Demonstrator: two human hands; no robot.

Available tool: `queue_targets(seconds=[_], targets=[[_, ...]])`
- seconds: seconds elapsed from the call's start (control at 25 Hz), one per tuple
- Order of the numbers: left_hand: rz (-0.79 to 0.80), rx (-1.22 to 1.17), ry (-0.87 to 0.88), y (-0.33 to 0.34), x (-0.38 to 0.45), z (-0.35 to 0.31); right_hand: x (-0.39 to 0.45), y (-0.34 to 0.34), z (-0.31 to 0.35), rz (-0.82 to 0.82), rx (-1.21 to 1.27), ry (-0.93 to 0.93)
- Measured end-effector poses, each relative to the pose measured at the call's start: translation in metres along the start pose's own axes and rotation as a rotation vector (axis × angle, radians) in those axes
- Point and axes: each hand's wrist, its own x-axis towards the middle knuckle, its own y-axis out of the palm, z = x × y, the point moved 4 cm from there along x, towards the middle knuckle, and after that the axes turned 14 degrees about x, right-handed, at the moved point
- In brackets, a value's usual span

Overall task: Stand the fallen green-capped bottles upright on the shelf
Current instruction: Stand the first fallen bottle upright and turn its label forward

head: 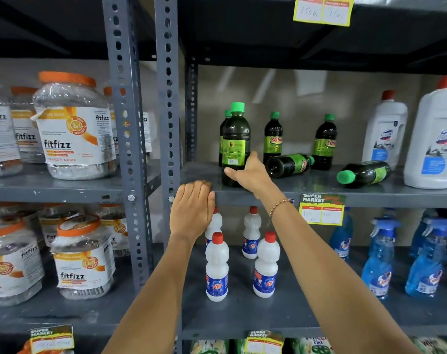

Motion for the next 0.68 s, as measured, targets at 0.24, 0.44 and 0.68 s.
queue_targets(seconds=[0.24,0.44,0.68], targets=[[-0.019,0.010,0.009,0.000,0.000,0.000,0.007,0.014,-0.002,0.014,0.026,-0.035],[-0.031,0.014,0.020,0.000,-0.002,0.001,0.001,0.006,-0.004,0.205,0.272,0.104],[-0.029,-0.008,0.014,-0.002,-0.001,0.000,0.007,0.004,-0.007,0.218,0.347,0.138]])
